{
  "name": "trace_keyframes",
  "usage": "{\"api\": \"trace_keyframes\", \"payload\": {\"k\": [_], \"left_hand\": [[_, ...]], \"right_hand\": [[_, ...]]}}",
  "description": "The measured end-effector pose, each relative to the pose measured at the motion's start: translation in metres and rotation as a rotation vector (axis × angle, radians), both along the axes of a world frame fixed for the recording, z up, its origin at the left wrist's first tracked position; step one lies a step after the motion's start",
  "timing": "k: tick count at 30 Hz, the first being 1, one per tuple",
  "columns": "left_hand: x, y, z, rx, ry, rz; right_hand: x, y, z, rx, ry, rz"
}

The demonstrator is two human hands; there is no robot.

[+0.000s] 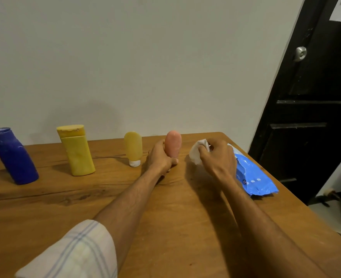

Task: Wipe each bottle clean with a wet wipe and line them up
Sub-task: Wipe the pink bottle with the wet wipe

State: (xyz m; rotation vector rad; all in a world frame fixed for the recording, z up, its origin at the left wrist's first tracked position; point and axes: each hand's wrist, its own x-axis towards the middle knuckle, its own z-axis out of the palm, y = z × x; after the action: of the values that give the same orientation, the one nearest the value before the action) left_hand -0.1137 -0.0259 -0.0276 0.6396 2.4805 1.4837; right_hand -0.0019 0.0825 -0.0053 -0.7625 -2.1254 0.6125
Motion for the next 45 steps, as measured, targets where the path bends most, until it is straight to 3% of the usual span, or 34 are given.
{"api": "trace_keyframes", "payload": {"k": [14, 28, 39, 45], "left_hand": [[0.023, -0.027, 0.018, 0.07, 0.073, -0.007], [0.076, -0.14, 0.043, 0.127, 0.201, 0.001], [0.11, -0.223, 0.05, 0.34, -0.038, 0.029], [0.136, -0.259, 0.043, 0.419, -0.105, 0.046]], "right_hand": [[0.01, -0.02, 0.001, -0.116, -0.023, 0.105], [0.046, -0.114, 0.02, -0.067, 0.099, 0.289], [0.058, -0.197, 0.017, -0.05, 0.175, 0.449], [0.078, -0.222, 0.01, -0.155, 0.249, 0.525]]}}
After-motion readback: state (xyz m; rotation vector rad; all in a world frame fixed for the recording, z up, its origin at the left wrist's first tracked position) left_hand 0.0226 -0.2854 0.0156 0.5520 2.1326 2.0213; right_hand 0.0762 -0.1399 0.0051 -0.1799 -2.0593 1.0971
